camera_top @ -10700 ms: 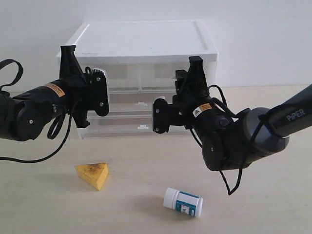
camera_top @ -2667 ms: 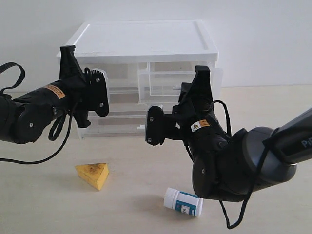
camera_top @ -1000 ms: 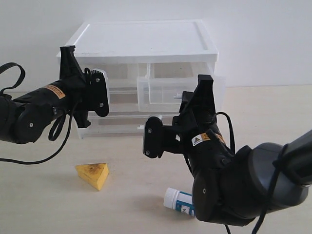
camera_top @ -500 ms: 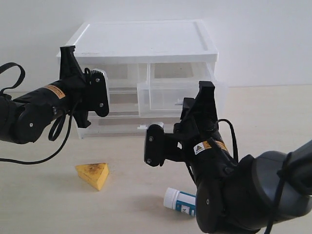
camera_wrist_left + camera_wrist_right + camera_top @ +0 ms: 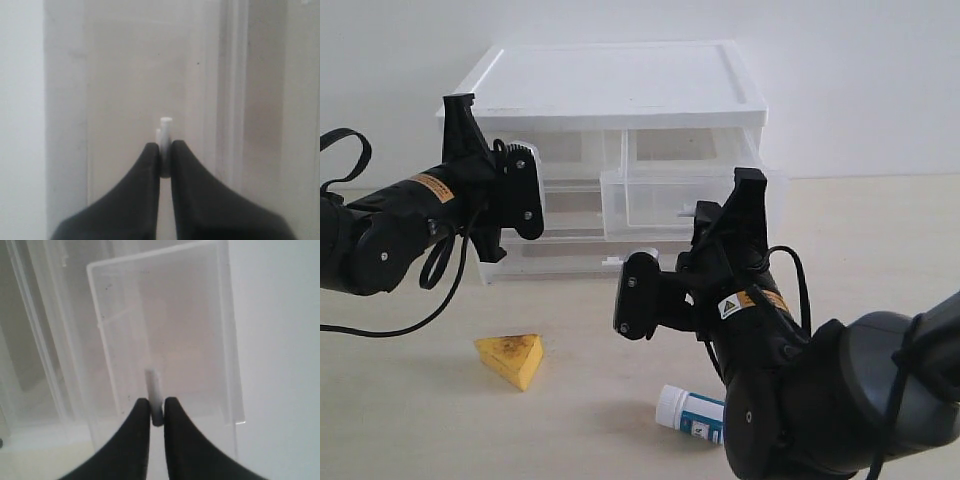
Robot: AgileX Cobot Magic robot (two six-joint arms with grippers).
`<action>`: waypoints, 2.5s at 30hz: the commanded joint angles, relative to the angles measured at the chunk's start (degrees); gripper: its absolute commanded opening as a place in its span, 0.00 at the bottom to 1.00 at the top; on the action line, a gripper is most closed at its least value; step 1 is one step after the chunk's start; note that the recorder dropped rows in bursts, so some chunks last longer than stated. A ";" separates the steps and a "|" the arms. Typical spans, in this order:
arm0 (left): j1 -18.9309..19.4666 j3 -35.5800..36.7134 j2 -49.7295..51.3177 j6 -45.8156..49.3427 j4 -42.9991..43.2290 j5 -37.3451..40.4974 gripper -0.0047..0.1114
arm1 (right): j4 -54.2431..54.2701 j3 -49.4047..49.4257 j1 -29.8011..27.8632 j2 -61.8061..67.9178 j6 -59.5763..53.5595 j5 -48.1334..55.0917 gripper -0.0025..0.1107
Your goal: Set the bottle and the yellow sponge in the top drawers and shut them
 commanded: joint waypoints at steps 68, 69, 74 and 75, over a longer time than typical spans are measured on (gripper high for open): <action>1.01 -1.98 0.29 -4.57 -0.85 -7.84 0.07 | 51.14 2.19 6.82 -28.95 2.48 40.57 0.36; 1.01 -1.98 0.29 -4.57 -0.85 -7.84 0.07 | 51.14 2.19 6.82 -27.78 2.24 40.57 0.36; 1.01 -1.98 0.29 -4.57 -0.85 -7.96 0.07 | 51.14 2.19 6.82 -22.37 1.91 40.39 0.51; 1.01 -1.98 0.29 -4.57 -0.85 -7.96 0.07 | 51.14 2.09 6.82 -21.60 2.25 40.34 0.53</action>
